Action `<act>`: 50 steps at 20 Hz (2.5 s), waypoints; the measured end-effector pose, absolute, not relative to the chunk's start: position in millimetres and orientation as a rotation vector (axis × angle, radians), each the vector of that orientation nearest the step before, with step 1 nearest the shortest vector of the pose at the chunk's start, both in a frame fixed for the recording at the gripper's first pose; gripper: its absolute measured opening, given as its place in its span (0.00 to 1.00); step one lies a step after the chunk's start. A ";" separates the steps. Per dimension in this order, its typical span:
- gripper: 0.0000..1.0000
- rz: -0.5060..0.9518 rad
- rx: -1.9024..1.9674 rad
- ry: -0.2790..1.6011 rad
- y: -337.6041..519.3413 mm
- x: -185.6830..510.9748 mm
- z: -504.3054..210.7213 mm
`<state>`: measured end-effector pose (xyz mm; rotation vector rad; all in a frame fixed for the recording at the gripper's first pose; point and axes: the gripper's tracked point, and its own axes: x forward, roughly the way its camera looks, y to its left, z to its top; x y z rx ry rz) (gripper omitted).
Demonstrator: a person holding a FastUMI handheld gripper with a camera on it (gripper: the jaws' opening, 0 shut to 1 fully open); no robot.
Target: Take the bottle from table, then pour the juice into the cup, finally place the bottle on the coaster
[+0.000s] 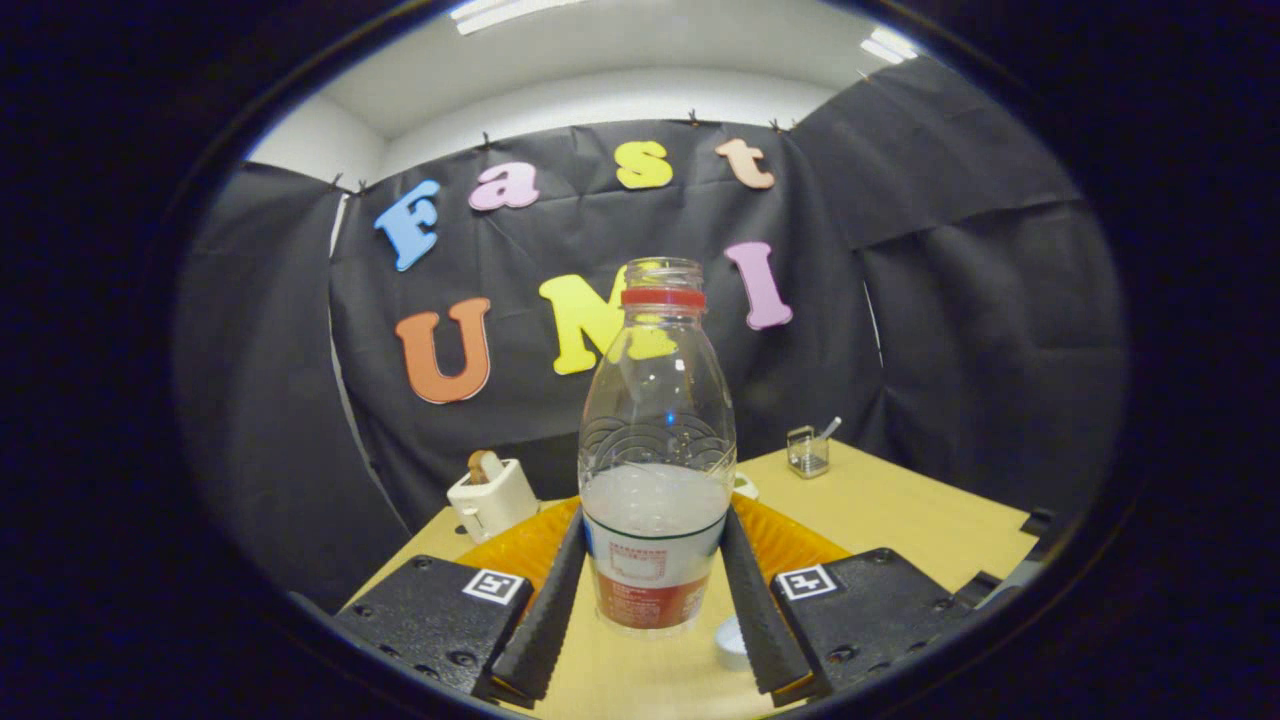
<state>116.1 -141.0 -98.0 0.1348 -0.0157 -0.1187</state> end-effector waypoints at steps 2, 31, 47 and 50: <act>0.78 -0.080 0.063 -0.054 -132.4 115.7 -86.4; 0.80 -0.062 -0.024 -0.037 -101.4 272.3 -271.4; 1.00 -0.036 -0.021 0.030 -82.3 290.2 -307.4; 1.00 -0.013 -0.031 0.040 -75.6 282.7 -300.0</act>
